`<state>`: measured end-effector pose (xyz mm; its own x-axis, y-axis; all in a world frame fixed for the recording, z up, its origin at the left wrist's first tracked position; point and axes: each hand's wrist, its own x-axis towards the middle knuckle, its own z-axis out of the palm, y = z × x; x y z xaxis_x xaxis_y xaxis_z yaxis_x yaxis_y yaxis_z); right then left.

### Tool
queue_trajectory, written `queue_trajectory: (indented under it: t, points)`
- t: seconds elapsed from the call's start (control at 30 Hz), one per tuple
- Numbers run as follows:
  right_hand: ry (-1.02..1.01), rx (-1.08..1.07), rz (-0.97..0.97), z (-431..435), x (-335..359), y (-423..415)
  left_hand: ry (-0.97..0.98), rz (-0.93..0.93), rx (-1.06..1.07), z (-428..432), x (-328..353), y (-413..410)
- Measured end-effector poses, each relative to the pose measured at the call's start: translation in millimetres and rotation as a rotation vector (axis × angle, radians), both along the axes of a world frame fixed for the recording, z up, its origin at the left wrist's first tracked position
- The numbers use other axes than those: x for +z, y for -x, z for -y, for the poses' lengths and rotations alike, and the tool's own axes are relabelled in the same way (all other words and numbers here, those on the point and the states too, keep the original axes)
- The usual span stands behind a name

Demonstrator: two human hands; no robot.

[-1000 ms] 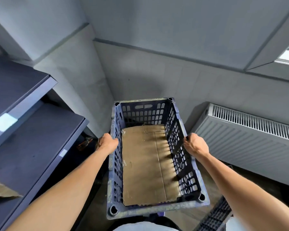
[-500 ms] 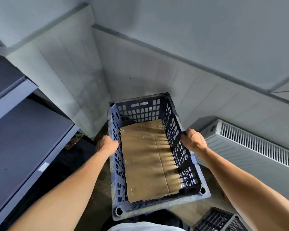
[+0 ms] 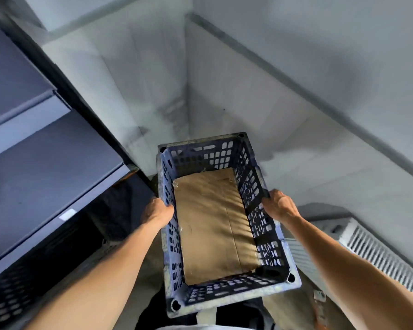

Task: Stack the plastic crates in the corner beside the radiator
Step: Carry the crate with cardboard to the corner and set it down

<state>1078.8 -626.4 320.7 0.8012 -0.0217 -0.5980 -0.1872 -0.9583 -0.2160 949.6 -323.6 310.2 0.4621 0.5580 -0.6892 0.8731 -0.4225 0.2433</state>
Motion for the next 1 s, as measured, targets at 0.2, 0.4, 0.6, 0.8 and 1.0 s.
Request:
queue_trajectory:
  t: [0.2,0.4,0.6,0.8,1.0]
  points:
    - [-0.054,0.184,-0.071,7,-36,-46,-0.018,-0.017,0.186,32,-16,3]
    - [-0.093,0.215,-0.135,11,-75,-81,-0.016,-0.014,0.321,66,-43,-4]
    - [-0.074,0.243,-0.143,17,-155,-112,-0.002,0.056,0.365,81,-99,-8]
    - [-0.026,0.203,-0.113,11,-232,-121,0.015,0.096,0.353,91,-180,-18]
    - [-0.004,0.253,-0.114,8,-308,-137,0.078,0.065,0.380,82,-264,-29]
